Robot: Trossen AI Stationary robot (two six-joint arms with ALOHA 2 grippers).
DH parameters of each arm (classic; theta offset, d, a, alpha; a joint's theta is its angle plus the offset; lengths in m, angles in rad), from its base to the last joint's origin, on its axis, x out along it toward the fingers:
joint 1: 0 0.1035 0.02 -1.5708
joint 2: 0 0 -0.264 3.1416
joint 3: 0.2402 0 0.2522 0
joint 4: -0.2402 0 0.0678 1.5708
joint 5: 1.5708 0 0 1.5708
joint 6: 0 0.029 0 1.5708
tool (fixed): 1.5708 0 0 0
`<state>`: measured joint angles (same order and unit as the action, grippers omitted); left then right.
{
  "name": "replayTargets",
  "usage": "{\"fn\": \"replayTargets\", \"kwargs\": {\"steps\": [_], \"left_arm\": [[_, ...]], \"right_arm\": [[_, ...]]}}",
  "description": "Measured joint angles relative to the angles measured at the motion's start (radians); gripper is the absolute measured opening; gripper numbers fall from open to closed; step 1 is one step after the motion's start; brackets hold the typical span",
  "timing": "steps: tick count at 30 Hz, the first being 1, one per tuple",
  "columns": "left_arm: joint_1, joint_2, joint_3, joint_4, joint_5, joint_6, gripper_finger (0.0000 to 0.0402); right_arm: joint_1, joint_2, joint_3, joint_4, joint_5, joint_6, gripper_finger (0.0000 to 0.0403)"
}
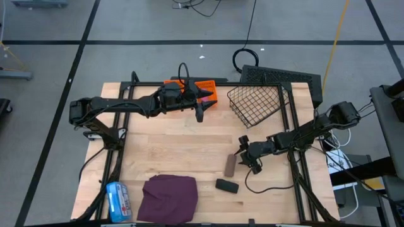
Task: Pick & Place Medicine items
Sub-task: Put the brown bandage into the right orange bin
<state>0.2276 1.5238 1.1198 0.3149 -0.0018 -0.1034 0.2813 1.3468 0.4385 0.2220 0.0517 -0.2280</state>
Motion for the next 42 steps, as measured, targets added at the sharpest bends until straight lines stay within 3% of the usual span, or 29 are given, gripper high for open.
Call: {"fn": "replayTargets", "kwargs": {"steps": [6,9,16,23,30,39,42], "left_arm": [[0.001,0.0,0.0,0.0,0.0,0.019,0.0209],[0.001,0.0,0.0,0.0,0.0,0.02,0.0209],[0.001,0.0,0.0,-0.007,0.0,0.02,0.0209],[0.001,0.0,0.0,-0.006,0.0,0.015,0.0209],[0.001,0.0,0.0,-0.006,0.0,0.015,0.0209],[0.001,0.0,0.0,-0.006,-0.001,0.014,0.0209],[0.001,0.0,0.0,-0.006,-0.001,0.014,0.0209]], "right_arm": [[0.031,0.0,0.007,0.095,0.103,-0.185,0.0205],[0.032,0.0,0.021,0.1,0.104,-0.262,0.0205],[0.013,0.079,0.026,0.11,-0.03,-0.321,0.0212],[0.005,0.174,0.026,0.243,-0.064,-0.359,0.0203],[-0.016,0.219,0.027,0.248,-0.127,-0.26,0.0151],[-0.038,0.221,0.027,0.227,-0.136,-0.177,0.0032],[-0.067,0.194,0.026,0.22,-0.124,-0.153,0.0025]]}}
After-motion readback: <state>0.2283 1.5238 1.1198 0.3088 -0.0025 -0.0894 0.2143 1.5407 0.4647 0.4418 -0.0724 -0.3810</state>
